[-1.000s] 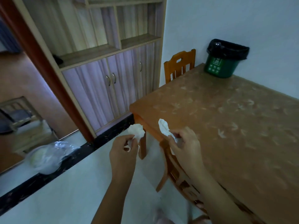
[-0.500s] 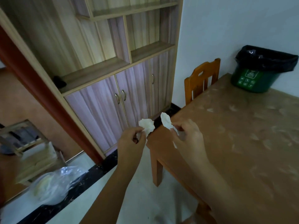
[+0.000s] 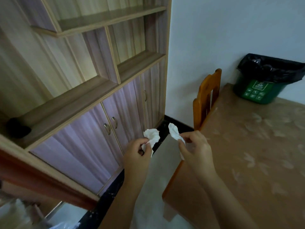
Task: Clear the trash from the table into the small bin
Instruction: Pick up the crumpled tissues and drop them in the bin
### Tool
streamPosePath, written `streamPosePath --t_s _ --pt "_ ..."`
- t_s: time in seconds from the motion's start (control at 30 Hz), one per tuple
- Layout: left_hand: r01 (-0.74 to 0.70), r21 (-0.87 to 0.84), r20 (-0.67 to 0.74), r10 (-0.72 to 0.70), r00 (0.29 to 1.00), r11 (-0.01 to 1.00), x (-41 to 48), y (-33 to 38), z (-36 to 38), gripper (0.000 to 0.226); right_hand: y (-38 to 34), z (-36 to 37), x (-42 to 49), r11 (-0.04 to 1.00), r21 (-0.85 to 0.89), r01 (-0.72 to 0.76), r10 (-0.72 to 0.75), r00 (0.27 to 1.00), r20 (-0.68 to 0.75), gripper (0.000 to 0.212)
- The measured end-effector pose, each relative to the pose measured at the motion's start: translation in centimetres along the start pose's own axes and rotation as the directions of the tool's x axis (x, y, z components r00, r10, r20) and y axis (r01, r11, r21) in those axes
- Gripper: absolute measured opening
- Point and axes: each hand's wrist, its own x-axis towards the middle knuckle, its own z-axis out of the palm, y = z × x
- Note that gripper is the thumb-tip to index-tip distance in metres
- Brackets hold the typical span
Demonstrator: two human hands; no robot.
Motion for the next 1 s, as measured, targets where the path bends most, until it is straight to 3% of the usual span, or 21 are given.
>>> streamPosePath --t_s 0.27,0.5,1.0 --pt "-0.052 -0.089 0.164 0.066 0.984 0.995 14.7 -4.2 -3.1 0.008 -4.9 9.8 9.7 0.992 -0.102 -0.08 0.066 0.989 -0.131 0.007" --pt "-0.104 -0.145 0.262 0.14 0.955 0.984 22.5 -6.1 -1.5 0.009 -4.4 13.1 14.1 0.963 -0.169 -0.208 0.165 0.957 -0.238 0.009" --pt "-0.21 -0.298 0.466 0.334 0.819 0.931 33.8 -2.9 15.9 0.016 5.6 9.8 25.7 0.905 -0.203 -0.373 0.229 0.831 -0.506 0.01"
